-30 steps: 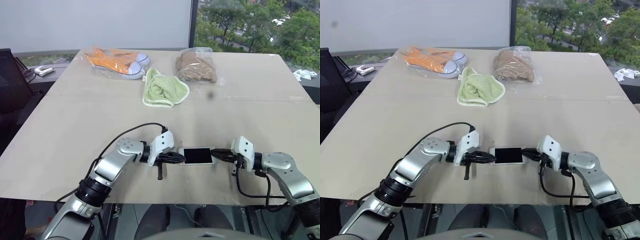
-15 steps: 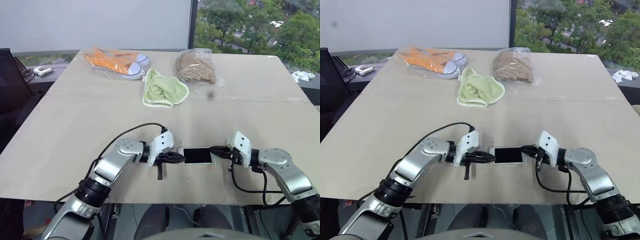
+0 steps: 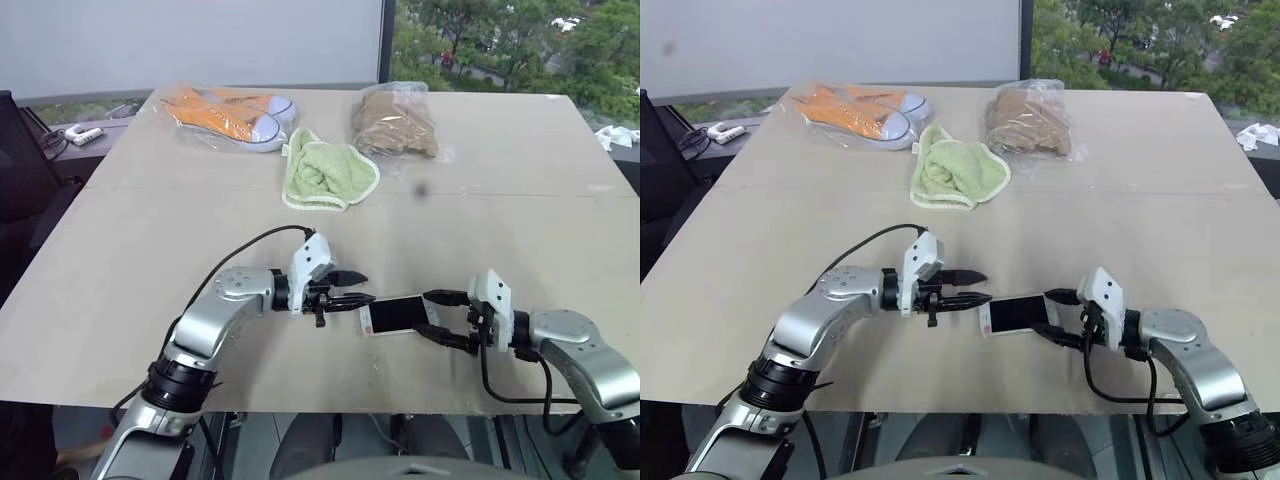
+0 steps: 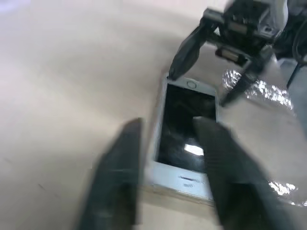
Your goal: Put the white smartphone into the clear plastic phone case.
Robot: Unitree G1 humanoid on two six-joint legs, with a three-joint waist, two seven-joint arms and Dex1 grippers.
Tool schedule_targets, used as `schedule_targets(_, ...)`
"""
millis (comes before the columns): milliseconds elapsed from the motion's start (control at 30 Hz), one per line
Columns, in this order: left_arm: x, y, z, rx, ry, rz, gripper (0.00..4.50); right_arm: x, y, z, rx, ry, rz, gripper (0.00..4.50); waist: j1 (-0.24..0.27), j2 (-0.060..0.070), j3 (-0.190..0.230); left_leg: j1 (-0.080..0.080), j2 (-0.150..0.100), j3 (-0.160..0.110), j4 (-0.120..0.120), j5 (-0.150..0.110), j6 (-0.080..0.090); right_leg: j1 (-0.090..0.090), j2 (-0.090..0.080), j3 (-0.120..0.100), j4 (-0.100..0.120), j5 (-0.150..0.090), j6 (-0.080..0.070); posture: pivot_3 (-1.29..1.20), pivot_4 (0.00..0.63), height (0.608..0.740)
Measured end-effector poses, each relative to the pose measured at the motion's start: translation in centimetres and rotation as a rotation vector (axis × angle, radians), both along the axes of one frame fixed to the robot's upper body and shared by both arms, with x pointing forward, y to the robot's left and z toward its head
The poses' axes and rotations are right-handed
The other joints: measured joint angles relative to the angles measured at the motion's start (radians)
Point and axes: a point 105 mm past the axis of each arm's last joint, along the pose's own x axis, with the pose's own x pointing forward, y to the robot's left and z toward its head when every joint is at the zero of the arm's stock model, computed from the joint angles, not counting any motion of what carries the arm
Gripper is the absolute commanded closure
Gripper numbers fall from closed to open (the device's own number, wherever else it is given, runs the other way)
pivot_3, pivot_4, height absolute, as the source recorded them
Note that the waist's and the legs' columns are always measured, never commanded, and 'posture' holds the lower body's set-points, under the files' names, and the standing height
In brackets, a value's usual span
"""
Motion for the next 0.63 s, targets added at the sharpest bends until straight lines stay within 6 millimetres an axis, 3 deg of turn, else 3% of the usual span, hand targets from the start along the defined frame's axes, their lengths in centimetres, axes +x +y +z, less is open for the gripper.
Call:
schedule_targets(33, 0.0, 0.9, 0.2, 0.012, -0.006, 0.021, 0.21, -0.2, -0.7, 0.1, -0.003, 0.013, -0.012, 0.00, 0.001, 0.002, 0.003, 0.000, 0.000, 0.000, 0.000, 0.000, 0.000, 0.000, 0.000, 0.000, 0.000, 0.000, 0.000, 0.00, 0.150, 0.740)
schedule_targets(67, -0.1, 1.8, 0.3, 0.032, -0.014, 0.045, 0.09, -0.2, -1.5, 0.2, -0.017, 0.019, -0.031, 0.00, 0.002, 0.003, 0.006, 0.000, -0.001, 0.000, 0.000, 0.000, 0.000, 0.000, 0.000, 0.000, 0.000, 0.000, 0.000, 0.00, 0.150, 0.740)
schedule_targets(167, -0.6, 5.2, -0.5, 0.102, -0.001, 0.136, 0.09, -0.5, -4.3, 0.7, -0.047, 0.020, -0.096, 0.00, 0.002, 0.005, 0.009, 0.000, 0.000, 0.000, -0.002, 0.000, 0.000, 0.000, 0.000, -0.001, -0.002, 0.000, 0.000, 0.00, 0.150, 0.740)
schedule_targets(267, -1.6, 6.8, -1.7, 0.151, -0.026, 0.174, 0.09, -0.1, -6.2, 2.2, -0.004, -0.037, -0.154, 0.00, 0.002, 0.006, 0.010, 0.000, 0.000, 0.000, -0.002, 0.000, 0.000, 0.000, -0.001, 0.000, -0.003, 0.000, 0.000, 0.00, 0.150, 0.740)
schedule_targets(333, -2.7, 8.0, -3.0, 0.206, -0.015, 0.197, 0.09, -0.2, -8.9, 2.7, -0.031, -0.059, -0.214, 0.00, 0.004, 0.005, 0.012, -0.001, 0.000, 0.000, -0.003, 0.000, 0.000, 0.000, -0.001, -0.001, -0.004, 0.000, 0.000, 0.00, 0.150, 0.740)
schedule_targets(500, -3.7, 8.7, -3.3, 0.234, -0.031, 0.200, 0.09, -1.9, -12.6, 1.6, -0.143, -0.046, -0.215, 0.00, 0.011, 0.006, 0.014, -0.001, 0.000, 0.000, -0.003, 0.000, 0.000, 0.000, -0.001, -0.002, -0.004, 0.000, 0.000, 0.00, 0.150, 0.740)
schedule_targets(633, -4.0, 8.7, -3.1, 0.230, -0.041, 0.195, 0.09, -2.5, -13.9, 0.9, -0.174, -0.036, -0.213, 0.00, 0.003, 0.007, 0.015, 0.000, 0.000, 0.000, -0.003, 0.000, 0.000, 0.000, -0.002, -0.001, -0.003, 0.000, 0.000, 0.00, 0.150, 0.740)
